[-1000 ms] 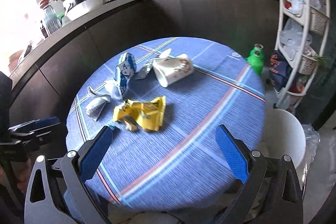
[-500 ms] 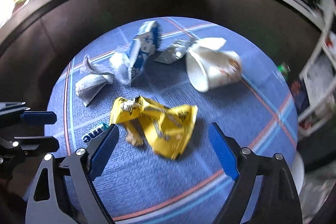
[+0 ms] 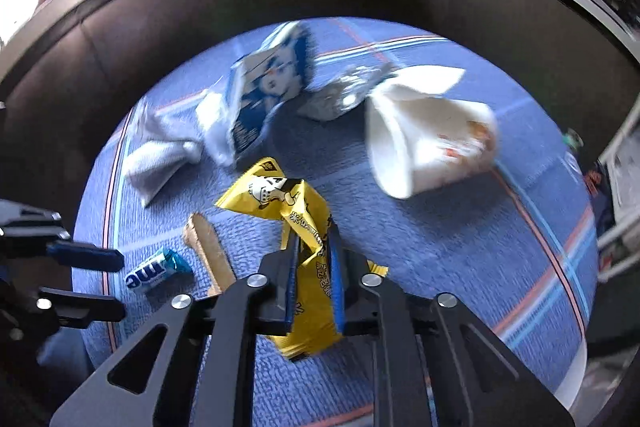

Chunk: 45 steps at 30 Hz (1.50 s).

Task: Collect trash
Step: 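Grasp the yellow wrapper with right tool while left tool grasps blue mint tube, then carry wrapper and mint tube to the bucket and release both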

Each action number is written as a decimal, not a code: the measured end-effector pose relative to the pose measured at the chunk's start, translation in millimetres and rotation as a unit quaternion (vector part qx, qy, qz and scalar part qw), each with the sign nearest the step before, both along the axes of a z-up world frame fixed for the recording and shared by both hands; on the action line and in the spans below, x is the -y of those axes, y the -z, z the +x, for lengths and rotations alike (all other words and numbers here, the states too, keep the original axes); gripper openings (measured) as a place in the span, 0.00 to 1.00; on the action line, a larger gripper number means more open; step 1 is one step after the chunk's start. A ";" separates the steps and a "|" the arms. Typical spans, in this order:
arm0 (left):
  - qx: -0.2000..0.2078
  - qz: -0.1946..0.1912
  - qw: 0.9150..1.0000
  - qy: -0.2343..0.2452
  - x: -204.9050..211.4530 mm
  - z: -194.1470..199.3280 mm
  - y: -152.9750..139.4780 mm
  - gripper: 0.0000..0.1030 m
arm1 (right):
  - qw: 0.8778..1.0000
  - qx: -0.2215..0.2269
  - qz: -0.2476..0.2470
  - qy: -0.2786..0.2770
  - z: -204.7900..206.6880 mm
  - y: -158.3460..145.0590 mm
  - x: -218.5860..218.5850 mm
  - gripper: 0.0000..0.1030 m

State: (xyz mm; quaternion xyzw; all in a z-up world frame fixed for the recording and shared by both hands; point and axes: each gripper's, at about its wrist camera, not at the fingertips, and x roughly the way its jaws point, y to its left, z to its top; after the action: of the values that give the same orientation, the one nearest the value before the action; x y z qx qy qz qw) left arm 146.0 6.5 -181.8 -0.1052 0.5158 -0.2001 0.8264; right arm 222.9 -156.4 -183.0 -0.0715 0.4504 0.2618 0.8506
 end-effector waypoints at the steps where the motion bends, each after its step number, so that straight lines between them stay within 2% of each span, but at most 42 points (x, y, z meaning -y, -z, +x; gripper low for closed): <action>1: -0.001 0.002 1.000 0.000 1.6 2.1 1.3 0.34 | 1.000 0.002 0.006 0.010 -2.2 -2.1 4.1 0.11; 4: -0.002 0.011 1.000 0.000 7.0 7.8 4.2 0.33 | 0.999 0.012 0.027 0.045 -18.2 -12.0 21.1 0.10; 8: -0.003 0.020 1.000 -0.003 11.9 13.5 6.8 0.32 | 0.997 0.021 0.041 0.065 -38.4 -18.3 35.0 0.10; 14: 0.006 0.038 0.999 0.004 24.0 12.7 5.3 0.32 | 0.995 0.021 0.047 0.084 -60.6 -18.5 46.3 0.10; 16: 0.012 0.043 0.999 0.008 30.3 13.5 3.1 0.35 | 0.994 0.018 0.052 0.089 -66.4 -19.2 48.8 0.10; 23: 0.012 0.063 0.997 0.031 47.8 22.6 8.7 0.33 | 0.992 0.025 0.062 0.106 -85.5 -24.9 58.7 0.10; 24: 0.010 0.064 0.997 0.033 49.4 22.9 10.3 0.31 | 0.992 0.026 0.062 0.110 -88.3 -25.9 60.9 0.10; 26: 0.010 0.066 0.997 0.037 51.7 23.8 11.8 0.16 | 0.991 0.027 0.063 0.116 -92.4 -27.2 64.8 0.10; 28: 0.006 0.058 0.998 0.034 51.8 25.2 10.7 0.14 | 0.990 0.027 0.066 0.124 -97.1 -28.2 69.1 0.10; 31: 0.017 0.055 0.998 0.032 51.4 20.0 2.5 0.14 | 0.988 0.031 0.075 0.131 -103.0 -31.8 74.8 0.10; 39: 0.066 0.035 0.996 0.045 73.2 12.5 -42.6 0.14 | 0.981 0.057 0.098 0.159 -118.2 -47.3 99.0 0.10; 45: 0.090 0.007 0.993 0.081 102.5 8.8 -70.0 0.14 | 0.972 0.069 0.111 0.194 -129.5 -50.9 127.2 0.10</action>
State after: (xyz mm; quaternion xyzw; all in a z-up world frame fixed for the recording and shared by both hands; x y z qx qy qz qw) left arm 154.8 -96.0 -111.8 -0.0390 0.4473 -0.2717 0.8512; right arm 93.5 -283.6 -132.1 0.0942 0.3636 0.1344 0.9170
